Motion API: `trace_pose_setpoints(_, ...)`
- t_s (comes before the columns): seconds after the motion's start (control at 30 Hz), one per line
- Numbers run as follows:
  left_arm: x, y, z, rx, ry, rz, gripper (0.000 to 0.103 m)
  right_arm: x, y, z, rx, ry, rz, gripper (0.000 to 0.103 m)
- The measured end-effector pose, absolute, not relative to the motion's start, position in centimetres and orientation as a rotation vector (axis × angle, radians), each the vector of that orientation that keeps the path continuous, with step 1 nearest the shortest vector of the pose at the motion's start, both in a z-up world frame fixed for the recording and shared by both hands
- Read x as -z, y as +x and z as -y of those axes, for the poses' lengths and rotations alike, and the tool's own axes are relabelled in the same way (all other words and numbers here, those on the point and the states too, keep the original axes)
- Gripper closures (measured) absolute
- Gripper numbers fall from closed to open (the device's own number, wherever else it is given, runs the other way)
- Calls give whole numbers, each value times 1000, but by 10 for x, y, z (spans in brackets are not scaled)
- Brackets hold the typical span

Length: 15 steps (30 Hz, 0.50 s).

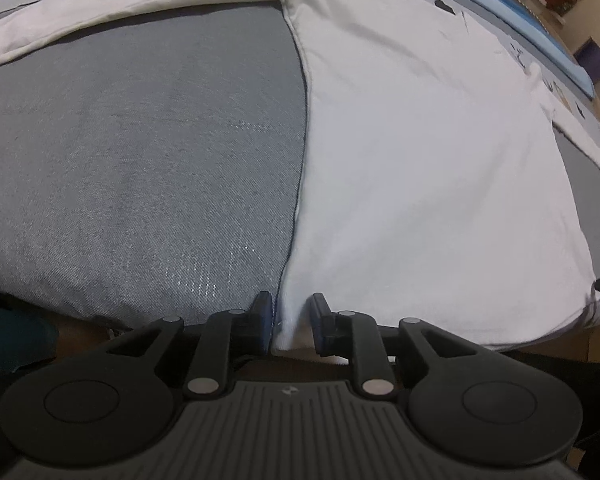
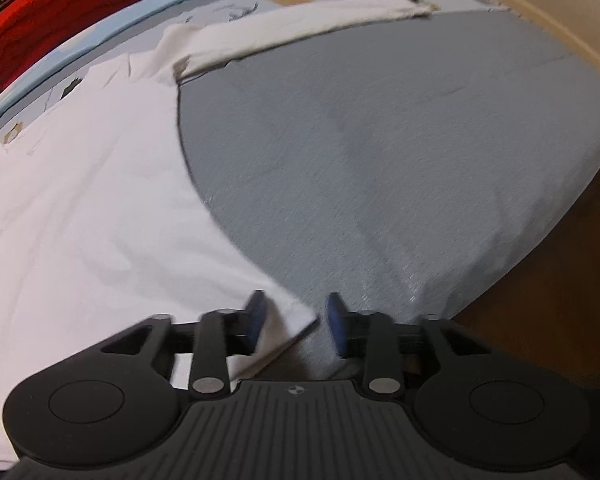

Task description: Fold small clothes

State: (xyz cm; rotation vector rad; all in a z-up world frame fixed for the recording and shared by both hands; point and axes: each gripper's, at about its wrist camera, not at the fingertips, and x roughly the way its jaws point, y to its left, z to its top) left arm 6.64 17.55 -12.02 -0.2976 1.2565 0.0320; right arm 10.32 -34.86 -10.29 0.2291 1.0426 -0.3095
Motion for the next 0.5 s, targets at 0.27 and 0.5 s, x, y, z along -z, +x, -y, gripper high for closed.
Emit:
trace_pose_setpoints(0.27, 102, 58, -179, -68, -258, -1181, 97, 104, 101, 344, 215, 268, -1076, 103)
trace_pose_setpoints(0.5, 115, 65, -160, -42, -178, -1258, 96, 108, 92, 359, 325, 261, -1167, 102)
